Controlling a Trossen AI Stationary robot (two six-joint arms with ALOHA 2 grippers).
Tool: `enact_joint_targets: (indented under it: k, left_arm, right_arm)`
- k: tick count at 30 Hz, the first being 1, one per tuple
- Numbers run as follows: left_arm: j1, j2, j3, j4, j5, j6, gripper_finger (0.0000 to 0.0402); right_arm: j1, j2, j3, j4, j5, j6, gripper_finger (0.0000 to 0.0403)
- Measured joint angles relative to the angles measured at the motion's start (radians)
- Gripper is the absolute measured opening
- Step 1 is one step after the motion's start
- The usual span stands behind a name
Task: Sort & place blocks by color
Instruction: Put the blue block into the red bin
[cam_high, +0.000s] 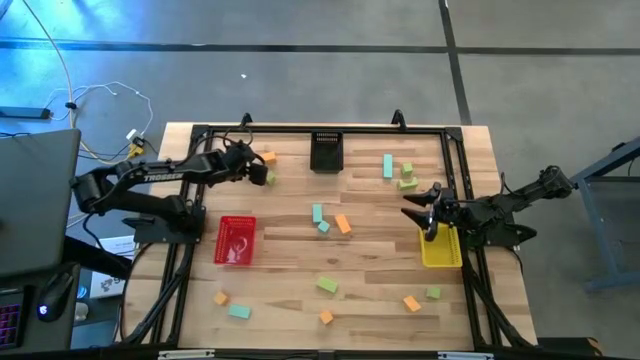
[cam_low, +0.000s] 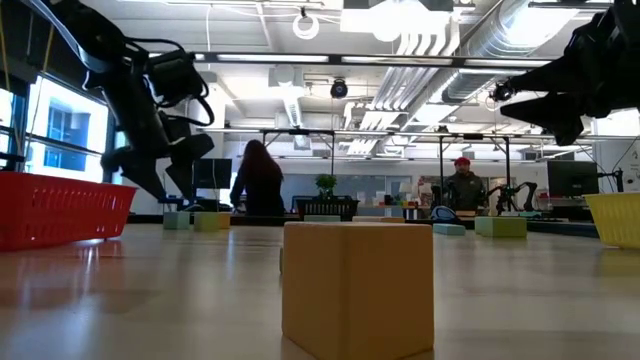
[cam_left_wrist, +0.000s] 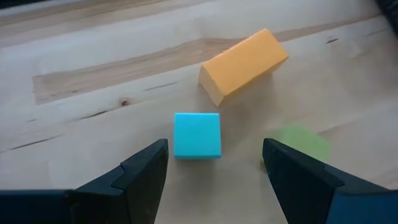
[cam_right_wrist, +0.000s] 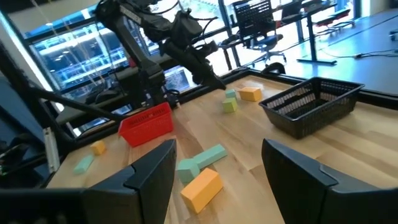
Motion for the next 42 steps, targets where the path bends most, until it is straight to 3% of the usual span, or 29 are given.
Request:
enact_joint_targets:
  k: [27,42]
  left_arm:
    - [0.037,0.208,0.000,0.137,-0.053,0.034,0.0246]
    - [0.037,0.204,0.002,0.131,-0.010,0.162,0.0105]
  right_arm:
    - [0.000,0.000,0.000,-0.002,0.036,0.001,0.0224]
    - [0.000,0.000,0.000,-0.002,0.118,0.070,0.0224]
